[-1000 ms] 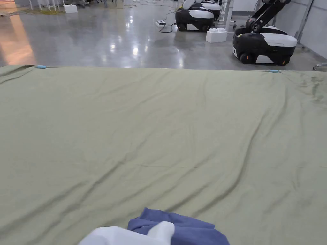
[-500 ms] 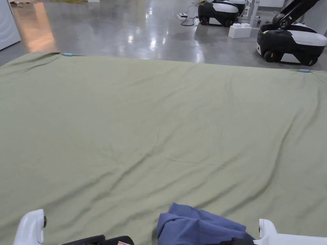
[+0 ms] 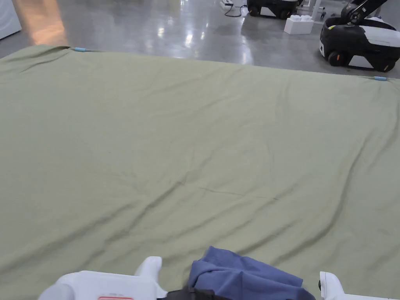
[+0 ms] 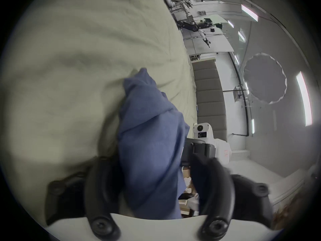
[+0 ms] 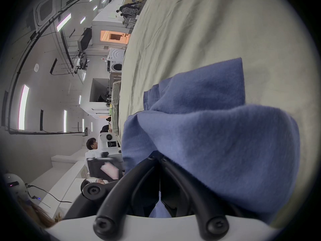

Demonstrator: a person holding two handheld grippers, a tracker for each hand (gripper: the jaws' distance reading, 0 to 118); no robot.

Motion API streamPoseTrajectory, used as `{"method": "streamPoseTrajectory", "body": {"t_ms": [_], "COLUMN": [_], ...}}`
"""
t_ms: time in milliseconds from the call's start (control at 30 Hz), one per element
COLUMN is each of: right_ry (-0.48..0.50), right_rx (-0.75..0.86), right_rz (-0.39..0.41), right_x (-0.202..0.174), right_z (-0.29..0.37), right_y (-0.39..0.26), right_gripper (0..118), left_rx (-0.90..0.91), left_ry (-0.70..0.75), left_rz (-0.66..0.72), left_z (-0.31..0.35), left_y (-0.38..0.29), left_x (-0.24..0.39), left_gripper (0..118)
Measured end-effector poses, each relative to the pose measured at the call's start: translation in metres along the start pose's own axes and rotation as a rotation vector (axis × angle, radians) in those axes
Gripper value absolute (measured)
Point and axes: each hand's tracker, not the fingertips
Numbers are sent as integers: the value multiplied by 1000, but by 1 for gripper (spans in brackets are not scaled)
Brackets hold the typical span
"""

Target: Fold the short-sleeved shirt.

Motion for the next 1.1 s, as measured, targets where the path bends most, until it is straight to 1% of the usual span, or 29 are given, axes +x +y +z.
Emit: {"method": "streamPoseTrajectory", "body": {"t_ms": [33, 67, 100, 133, 200, 267, 300, 333, 433, 500, 567, 667, 700, 800, 967, 1033, 1100], "right_ry": [0, -24, -32, -21, -56, -61, -67, -80, -136, -142, -150, -138, -128, -115, -178, -197, -211], "right_rx": [-2, -8, 1, 25, 125, 186, 217, 249, 328, 325, 321, 292, 273, 225, 136, 101, 75], "right_rz": [1, 15, 37, 39, 37, 45, 45, 40, 45, 57, 74, 79, 74, 77, 146, 167, 193], "right_x": [-2, -7, -8, -10, -18, -25, -29, -34, -49, -60, -71, -87, -92, -107, -135, -147, -157], "right_z": [1, 3, 9, 15, 34, 52, 62, 69, 79, 73, 64, 43, 34, 9, -32, -50, -64], "right_y": [0, -1, -2, -5, -10, -14, -16, -17, -21, -21, -23, -24, -23, -21, -13, -9, -8], "right_gripper": [3, 3, 3, 3, 3, 3, 3, 3, 3, 3, 3, 3, 3, 3, 3, 3, 3], "left_rx": [-12, -30, -20, -20, -42, -39, -50, -66, -51, -31, 29, 106, 115, 163, 261, 277, 271], "left_ry": [41, 68, -23, -44, -33, -28, -57, -57, 90, 168, 221, 285, 331, 467, 578, 648, 696], "left_rz": [16, -8, 20, 34, 65, 81, 52, 7, -107, -101, -71, -94, -113, -81, -52, -48, -9], "left_z": [-9, -13, -13, -6, 4, 17, 30, 43, 95, 133, 174, 234, 256, 314, 393, 420, 440], "left_y": [-3, -3, -3, 0, 0, 1, 5, 11, 26, 36, 45, 54, 57, 61, 67, 72, 81], "left_x": [0, -8, -11, -9, -10, -4, -4, -1, 7, 0, -12, -25, -31, -42, -64, -75, -89], "left_gripper": [42, 40, 37, 37, 37, 37, 37, 37, 37, 37, 37, 37, 37, 37, 37, 37, 38]}}
